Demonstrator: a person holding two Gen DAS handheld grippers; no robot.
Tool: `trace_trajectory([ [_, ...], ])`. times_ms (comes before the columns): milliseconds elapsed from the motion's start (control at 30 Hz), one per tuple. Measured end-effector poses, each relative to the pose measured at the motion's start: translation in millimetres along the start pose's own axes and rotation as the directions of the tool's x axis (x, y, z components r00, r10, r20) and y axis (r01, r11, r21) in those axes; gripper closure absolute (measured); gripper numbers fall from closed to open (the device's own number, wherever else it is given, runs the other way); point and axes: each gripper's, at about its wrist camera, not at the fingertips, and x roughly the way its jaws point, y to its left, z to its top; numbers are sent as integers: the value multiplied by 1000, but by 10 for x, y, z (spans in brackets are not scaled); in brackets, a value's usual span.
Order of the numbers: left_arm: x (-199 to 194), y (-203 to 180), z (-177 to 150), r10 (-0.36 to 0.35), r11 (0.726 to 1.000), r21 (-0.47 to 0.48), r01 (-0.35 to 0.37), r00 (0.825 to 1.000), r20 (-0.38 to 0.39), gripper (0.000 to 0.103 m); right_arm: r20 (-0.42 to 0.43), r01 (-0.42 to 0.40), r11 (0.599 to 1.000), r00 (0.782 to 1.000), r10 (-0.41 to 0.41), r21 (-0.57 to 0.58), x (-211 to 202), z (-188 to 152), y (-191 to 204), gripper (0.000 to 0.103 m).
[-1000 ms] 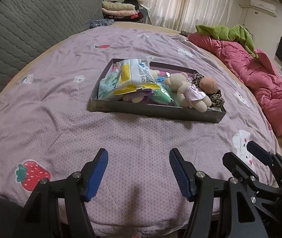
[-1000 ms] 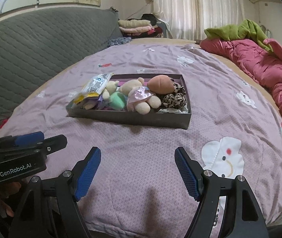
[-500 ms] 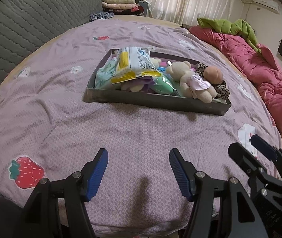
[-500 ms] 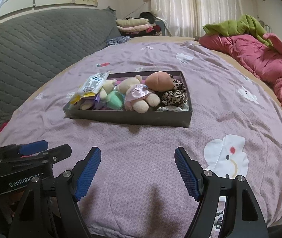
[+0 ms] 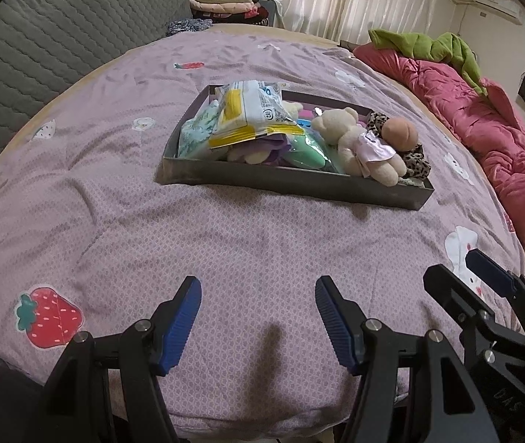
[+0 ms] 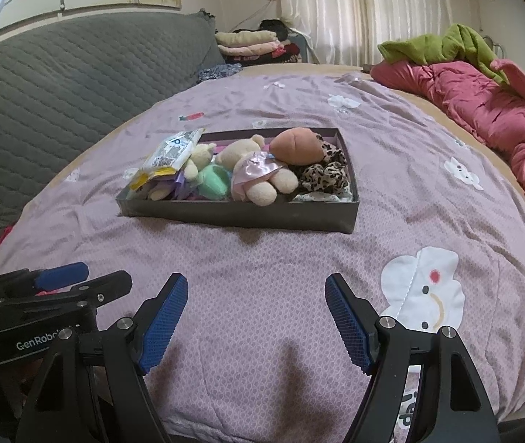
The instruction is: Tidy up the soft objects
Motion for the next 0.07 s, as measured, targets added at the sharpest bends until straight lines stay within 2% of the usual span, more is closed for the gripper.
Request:
trace_trajectory([
  [67, 5, 6, -11, -7, 1000, 0, 7, 1000, 1, 39, -4, -1, 1000, 1000, 1, -2, 16, -2, 7, 25],
])
